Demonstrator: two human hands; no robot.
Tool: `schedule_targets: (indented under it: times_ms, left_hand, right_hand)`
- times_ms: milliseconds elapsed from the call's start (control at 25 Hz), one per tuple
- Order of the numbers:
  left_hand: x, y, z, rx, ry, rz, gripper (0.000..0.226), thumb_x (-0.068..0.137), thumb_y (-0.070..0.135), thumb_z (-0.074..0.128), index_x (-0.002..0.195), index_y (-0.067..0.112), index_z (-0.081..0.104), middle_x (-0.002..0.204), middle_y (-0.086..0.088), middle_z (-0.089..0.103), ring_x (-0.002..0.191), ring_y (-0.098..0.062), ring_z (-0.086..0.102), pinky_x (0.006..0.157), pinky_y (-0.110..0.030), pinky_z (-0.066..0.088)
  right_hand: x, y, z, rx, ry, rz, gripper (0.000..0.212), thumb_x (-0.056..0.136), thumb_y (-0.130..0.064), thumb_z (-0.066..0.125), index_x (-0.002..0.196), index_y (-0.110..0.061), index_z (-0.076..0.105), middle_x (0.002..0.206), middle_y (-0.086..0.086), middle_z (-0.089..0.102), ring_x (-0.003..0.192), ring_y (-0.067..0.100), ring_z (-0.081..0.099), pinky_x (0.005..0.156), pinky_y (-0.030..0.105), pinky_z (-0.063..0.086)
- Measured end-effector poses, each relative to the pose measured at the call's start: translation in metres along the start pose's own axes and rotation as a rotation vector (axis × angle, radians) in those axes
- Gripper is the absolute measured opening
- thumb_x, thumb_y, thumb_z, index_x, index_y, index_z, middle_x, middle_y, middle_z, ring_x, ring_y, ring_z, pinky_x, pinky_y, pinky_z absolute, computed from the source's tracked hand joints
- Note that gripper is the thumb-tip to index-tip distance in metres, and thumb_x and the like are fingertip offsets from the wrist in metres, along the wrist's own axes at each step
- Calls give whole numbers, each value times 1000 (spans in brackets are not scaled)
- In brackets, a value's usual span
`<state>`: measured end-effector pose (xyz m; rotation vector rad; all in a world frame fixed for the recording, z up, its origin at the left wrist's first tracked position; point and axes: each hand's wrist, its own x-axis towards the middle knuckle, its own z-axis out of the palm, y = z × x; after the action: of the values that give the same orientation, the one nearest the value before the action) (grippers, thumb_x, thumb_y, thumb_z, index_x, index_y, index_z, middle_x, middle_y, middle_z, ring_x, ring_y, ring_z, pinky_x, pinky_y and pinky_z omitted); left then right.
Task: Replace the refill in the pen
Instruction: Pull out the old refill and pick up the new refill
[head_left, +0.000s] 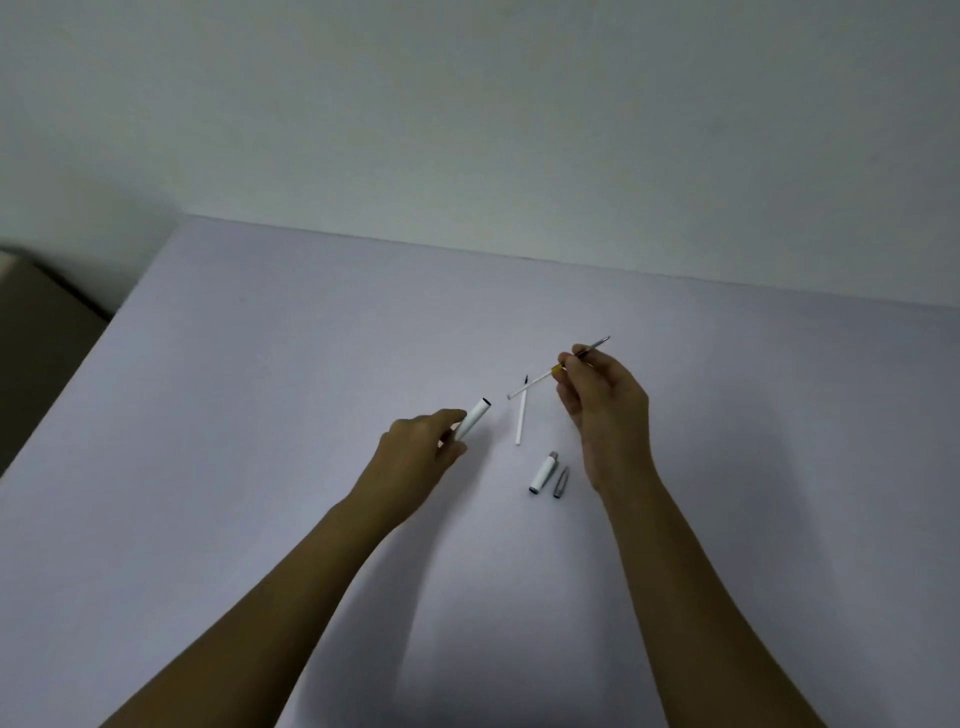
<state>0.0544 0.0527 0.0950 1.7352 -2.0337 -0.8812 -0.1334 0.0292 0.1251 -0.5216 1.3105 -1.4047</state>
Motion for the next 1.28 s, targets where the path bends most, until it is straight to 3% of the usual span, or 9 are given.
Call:
schedule_targets:
  times_ms: [240,400,640,880,1080,1200,1280]
  left_hand:
    - [-18,24,-1,-13,108,85,14,83,20,65,95,12,64,79,-6,68,63,-19,55,54,-15,35]
    - [-21,29,-4,1,143,127,12,83,19,65,93,12,64,77,-6,68,62,-19,54,55,-21,35]
    - [-25,33,-5,50,170,192,11,83,17,66,92,11,64,72,-6,65,59,-19,48,53,-18,31]
    - [-18,40,-9,75,206,212,11,82,18,66,89,10,66,63,3,52,56,-19,43,50,-15,24]
    - [-16,43,-11,79,223,219,11,82,17,66,85,6,67,60,2,50,53,-20,42,49,-16,24]
    - [-15,38,-11,59,233,184,12,83,18,66,85,7,66,60,1,51,53,-20,42,49,-17,27]
    - [-15,34,-10,47,236,163,12,83,19,66,85,7,66,61,0,52,50,-15,40,49,-17,27]
  right_hand:
    - [-22,-16,-16,29,3,-59,11,86,-9,63,89,-19,67,82,-5,71,78,4,69,69,13,53]
    - [-30,-15,-19,9,-14,-72,11,86,-9,63,89,-19,67,80,-7,72,77,3,69,68,12,53]
    - [-37,-10,-19,-25,-61,-62,12,87,-6,61,90,-17,66,80,-4,72,75,3,70,68,13,54]
    - [-40,-1,-16,-184,-97,-55,16,91,-22,57,83,-21,70,85,-4,72,82,5,70,79,22,53]
    - [-26,11,-26,-390,-155,-106,14,89,-38,57,88,-38,71,99,4,73,102,23,67,96,40,51]
    - [-4,25,-48,-459,-23,-70,27,90,-37,55,113,-26,65,109,2,70,106,17,64,101,36,47]
    - [8,44,-68,-769,103,-69,28,90,-30,55,111,-15,66,110,7,70,105,20,63,99,32,46]
